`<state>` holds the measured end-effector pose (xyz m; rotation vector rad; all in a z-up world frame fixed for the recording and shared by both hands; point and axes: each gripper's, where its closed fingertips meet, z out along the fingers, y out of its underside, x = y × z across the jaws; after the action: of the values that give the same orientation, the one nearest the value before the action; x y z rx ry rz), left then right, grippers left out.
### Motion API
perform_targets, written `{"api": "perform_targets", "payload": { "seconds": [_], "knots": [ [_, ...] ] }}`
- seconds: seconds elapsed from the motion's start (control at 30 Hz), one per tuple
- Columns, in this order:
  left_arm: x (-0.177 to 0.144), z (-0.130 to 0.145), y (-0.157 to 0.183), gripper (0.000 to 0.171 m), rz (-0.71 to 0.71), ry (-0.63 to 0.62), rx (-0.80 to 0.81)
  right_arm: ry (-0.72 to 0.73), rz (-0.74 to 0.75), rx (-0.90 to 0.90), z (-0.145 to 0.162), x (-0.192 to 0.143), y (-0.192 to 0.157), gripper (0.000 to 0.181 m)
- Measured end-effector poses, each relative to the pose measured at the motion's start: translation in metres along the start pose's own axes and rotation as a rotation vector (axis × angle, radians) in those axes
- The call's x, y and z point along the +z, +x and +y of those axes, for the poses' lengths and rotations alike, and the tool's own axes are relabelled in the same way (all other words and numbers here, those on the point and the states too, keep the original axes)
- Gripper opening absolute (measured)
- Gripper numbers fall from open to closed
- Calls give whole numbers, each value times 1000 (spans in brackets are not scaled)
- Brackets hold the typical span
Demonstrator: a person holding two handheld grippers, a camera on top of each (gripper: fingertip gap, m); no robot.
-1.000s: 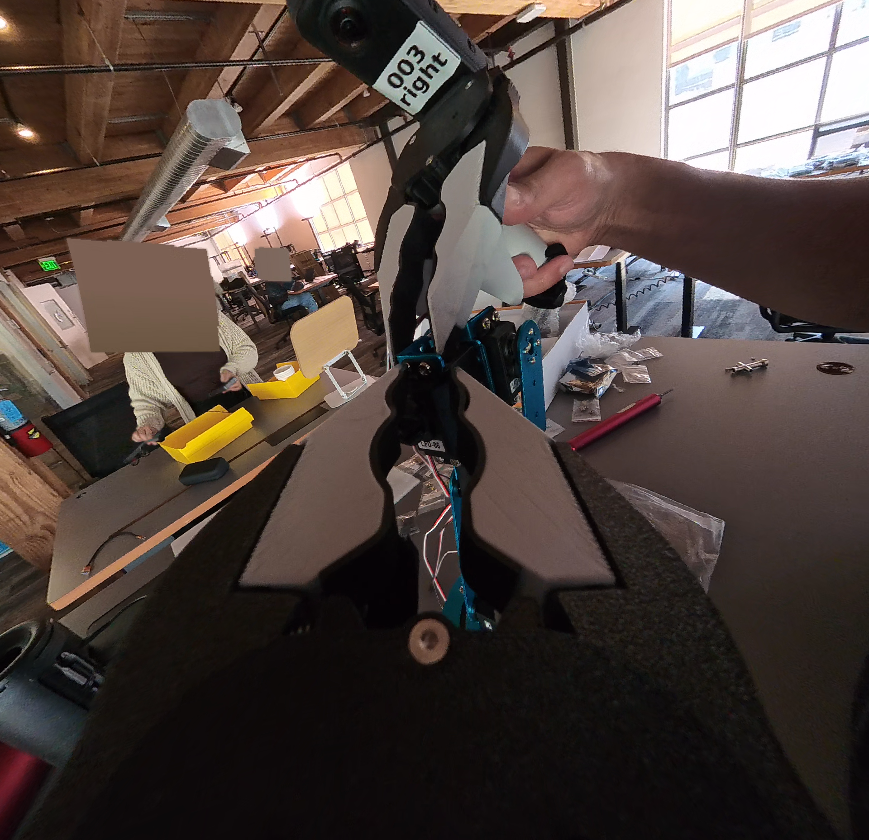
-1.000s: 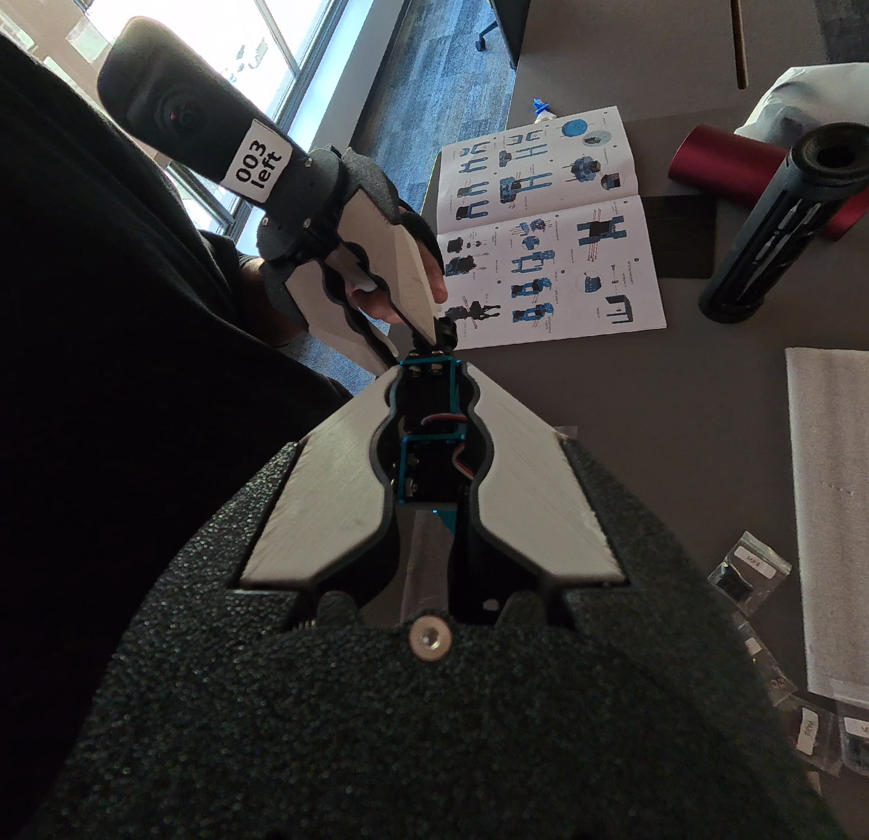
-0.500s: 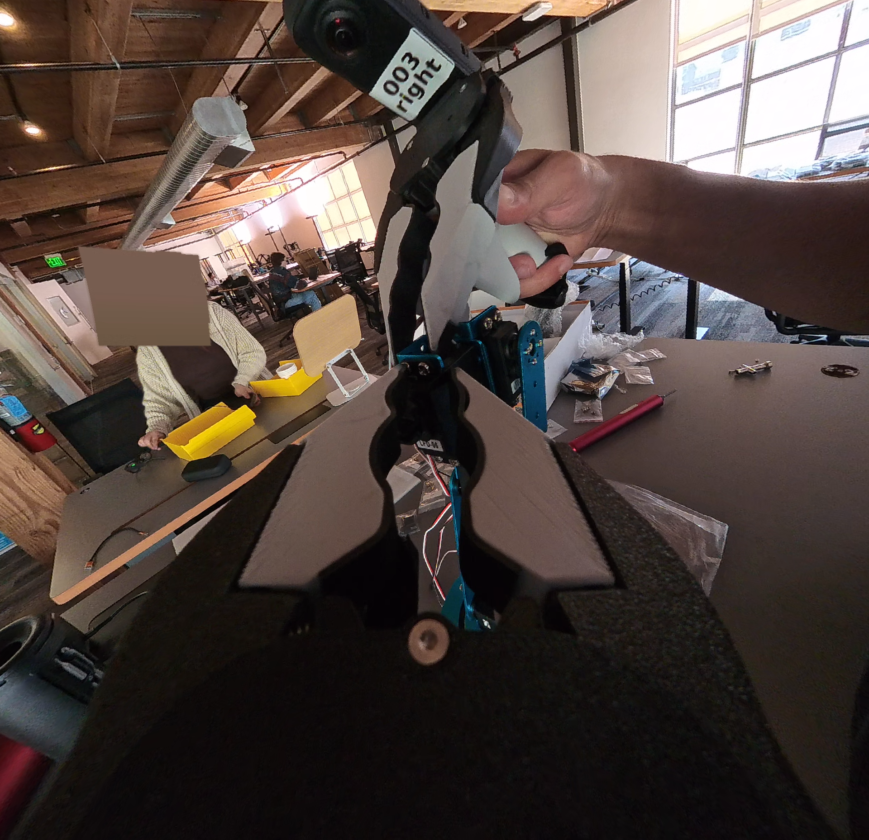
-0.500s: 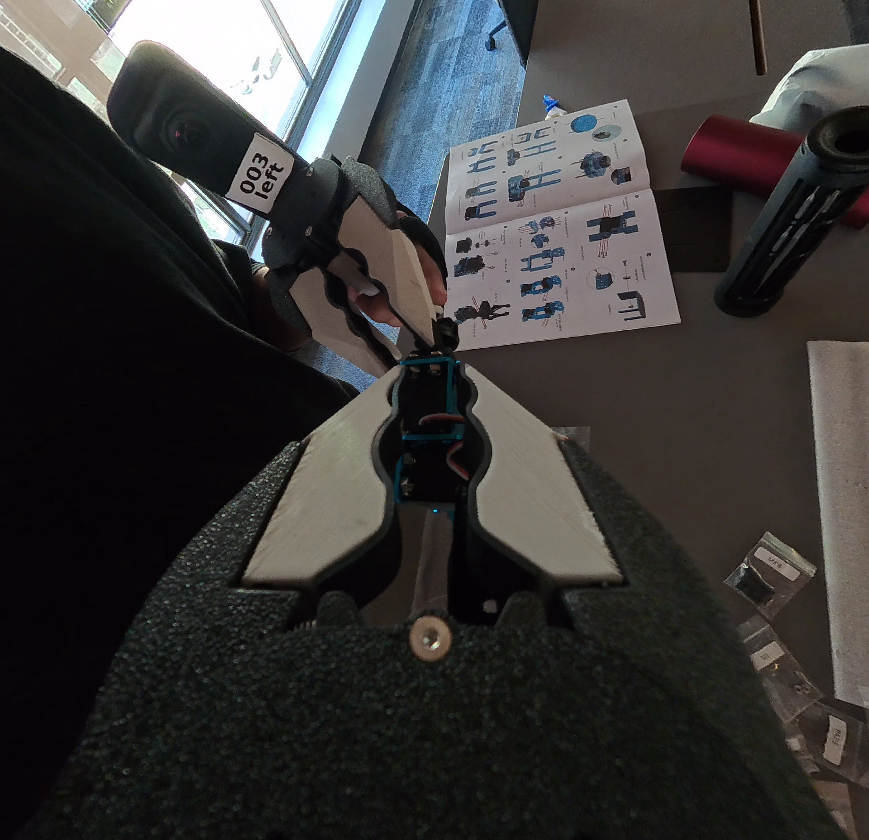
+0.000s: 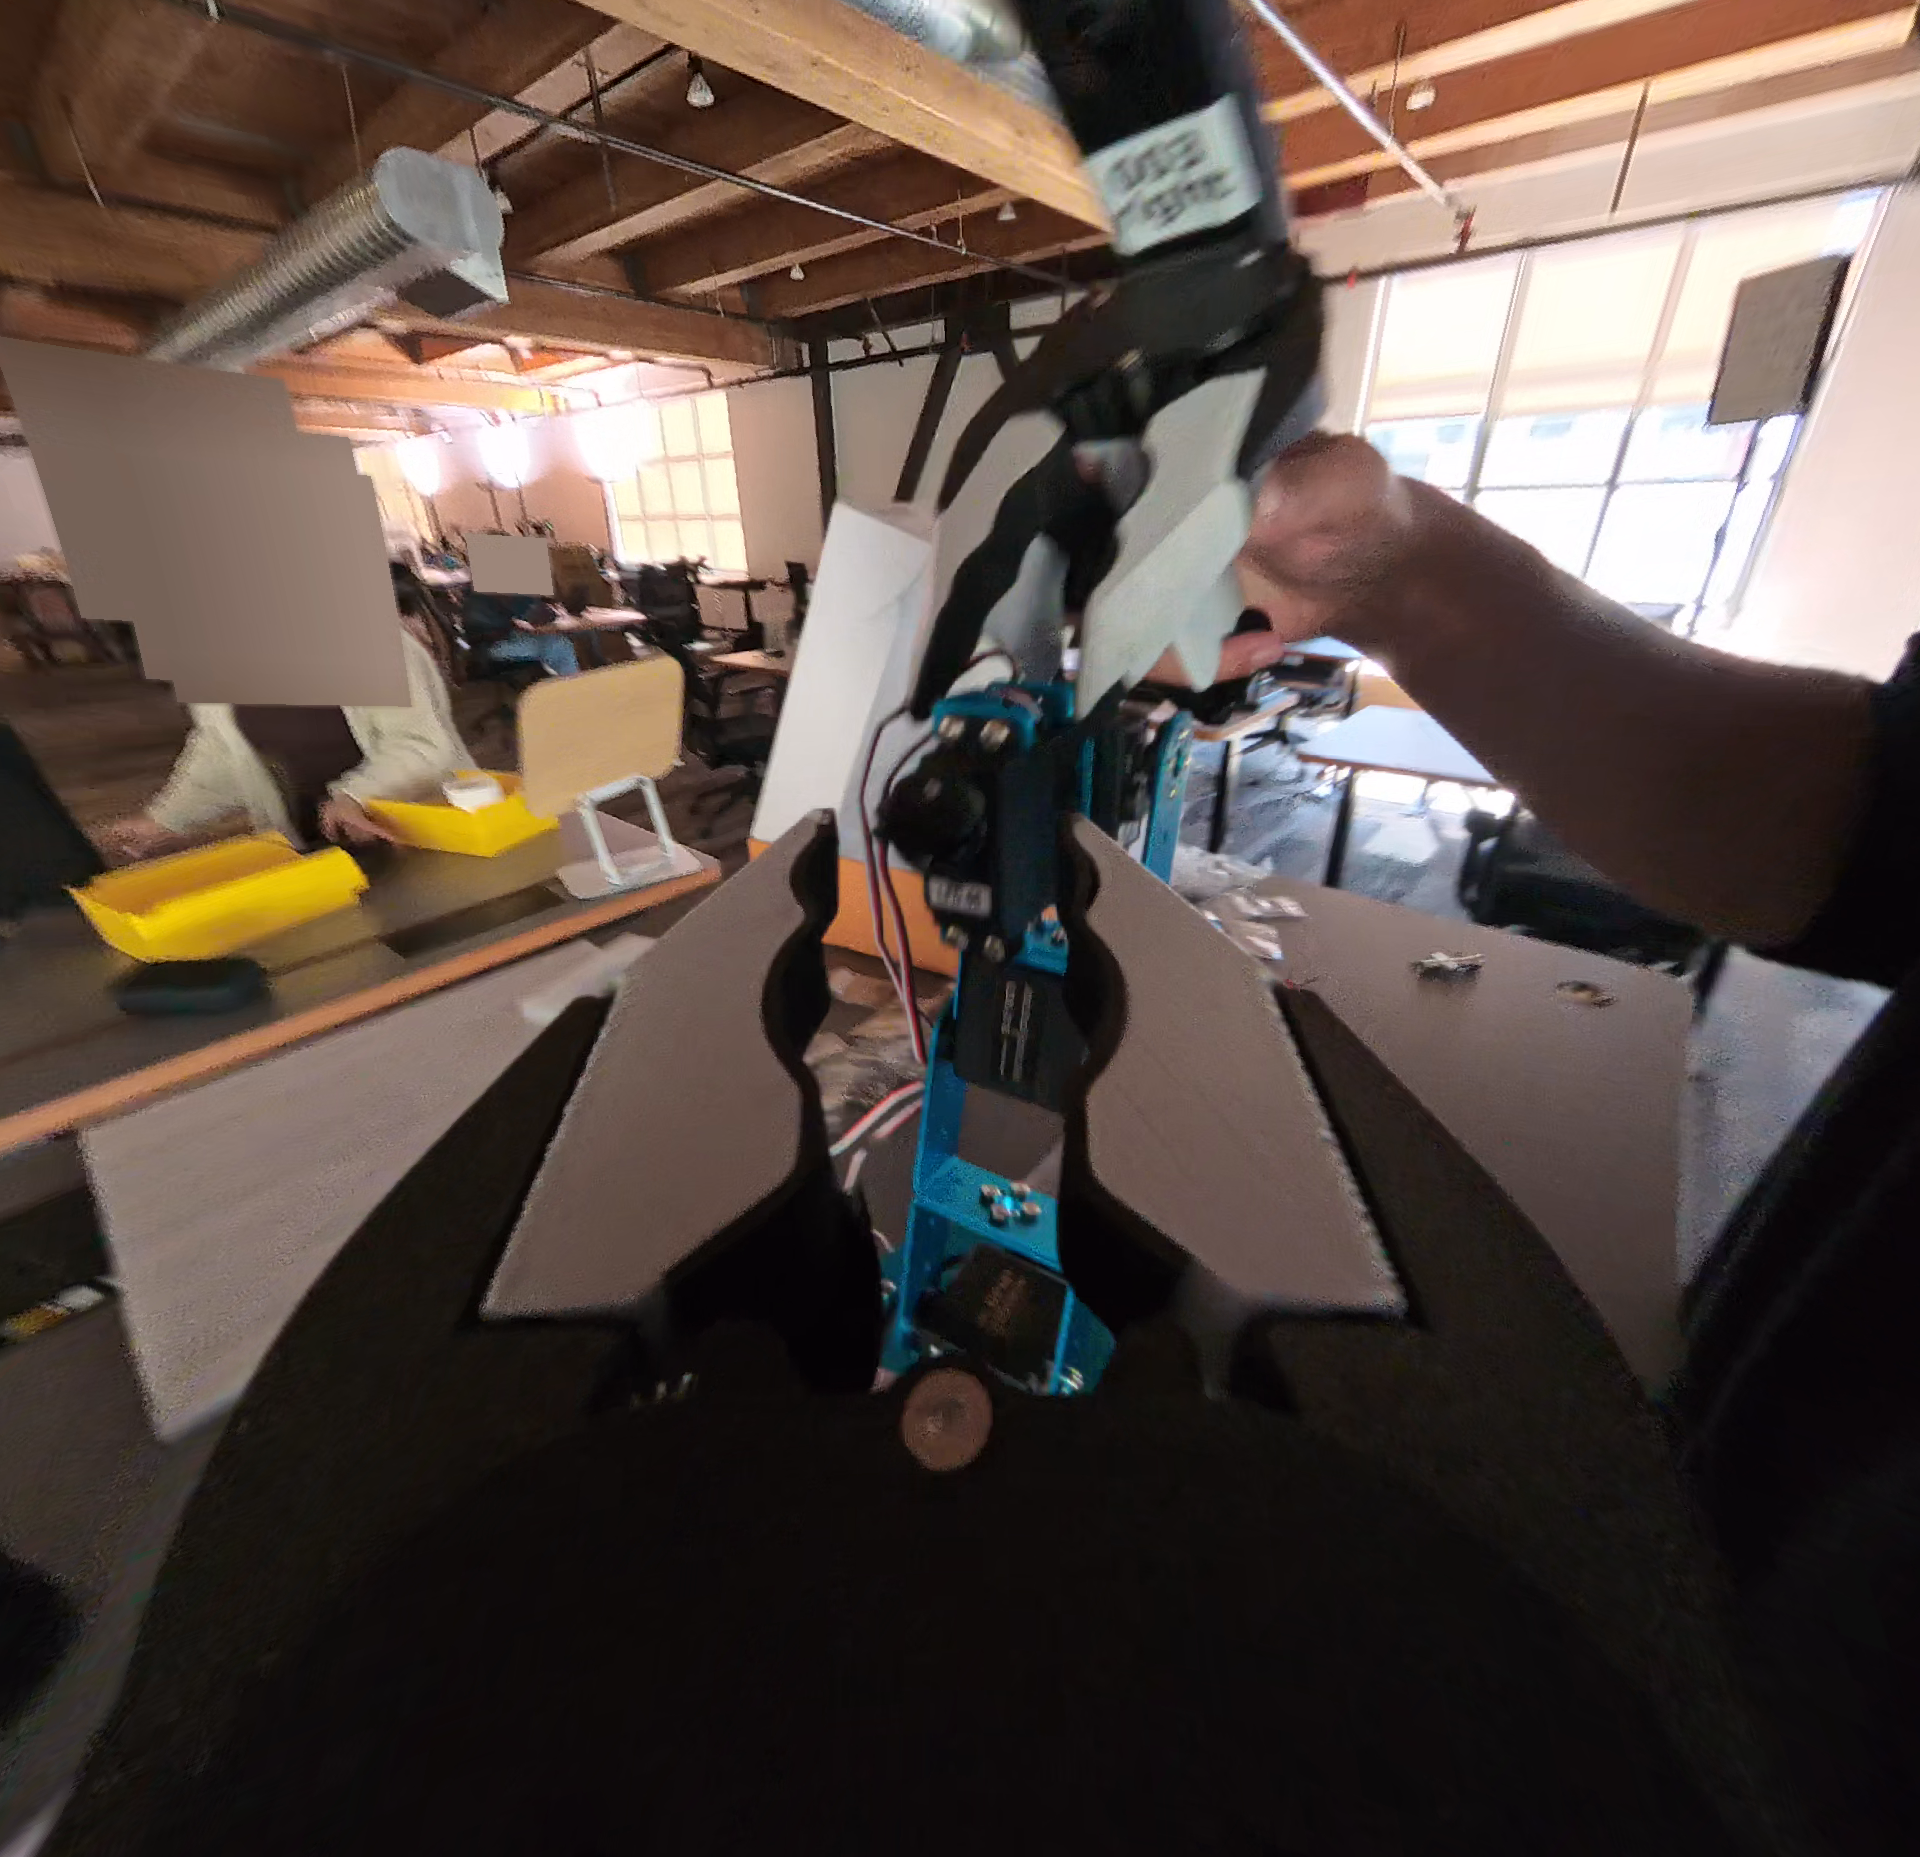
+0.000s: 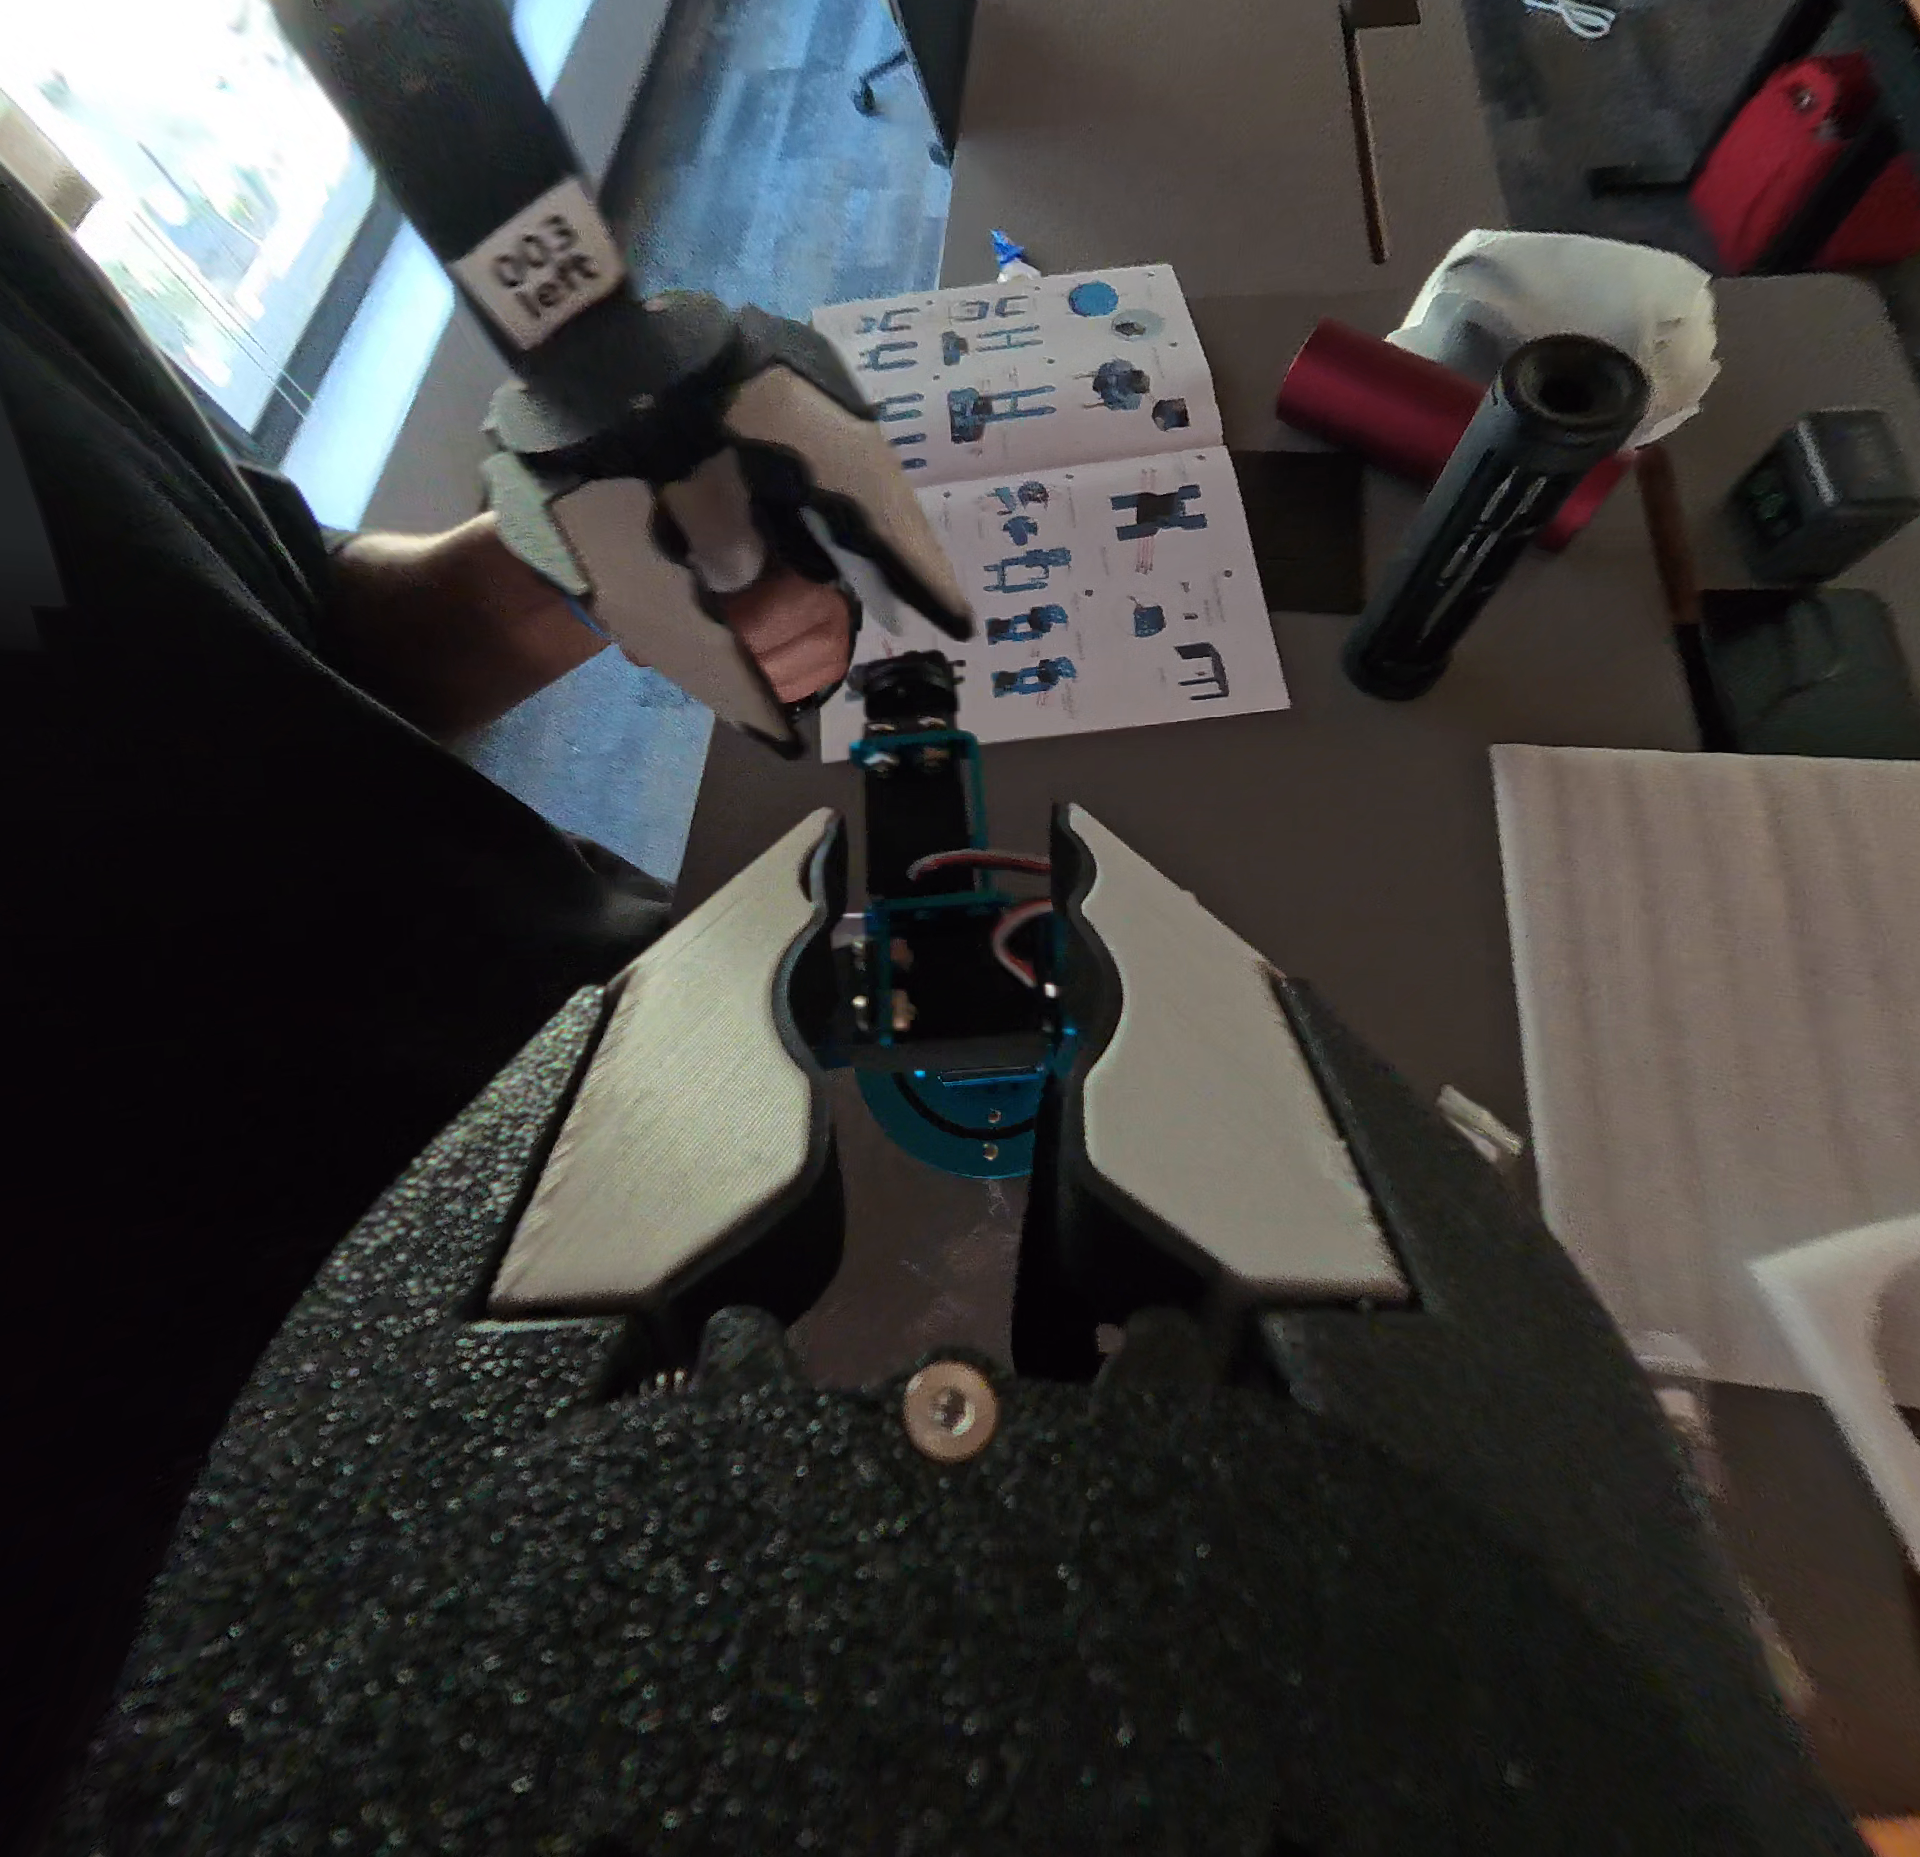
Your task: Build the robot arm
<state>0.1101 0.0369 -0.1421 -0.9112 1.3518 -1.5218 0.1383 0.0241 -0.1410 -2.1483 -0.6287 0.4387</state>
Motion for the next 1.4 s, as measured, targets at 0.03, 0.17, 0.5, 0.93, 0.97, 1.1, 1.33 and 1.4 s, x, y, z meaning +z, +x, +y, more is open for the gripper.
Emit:
{"api": "perform_targets", "payload": {
  "seconds": [0.03,0.17,0.5,0.93,0.97,1.1,1.33,1.4],
  "knots": [
    [-2,8,-4,46,18,-4,-58,-12,24,-20,-3,0,-3,39],
    [7,43,11,70,178,-51,-207,-151,70,-94,-6,10,-13,43],
    [47,98,26,77,167,-170,-55,-711,74,-195,21,32,-2,27],
    [-2,213,14,82,91,-537,-36,-613,16,-161,16,33,-4,25],
    [-2,213,13,82,93,-535,-37,-586,10,-158,15,33,-5,25],
    [-4,213,15,74,111,-538,-45,-448,-13,-131,5,30,-5,24],
    [-4,214,14,74,110,-530,-52,-85,-49,-50,-13,5,-4,25],
    [-4,214,13,74,116,-527,-51,31,-60,-33,-13,-5,-5,25]
  ]
}}
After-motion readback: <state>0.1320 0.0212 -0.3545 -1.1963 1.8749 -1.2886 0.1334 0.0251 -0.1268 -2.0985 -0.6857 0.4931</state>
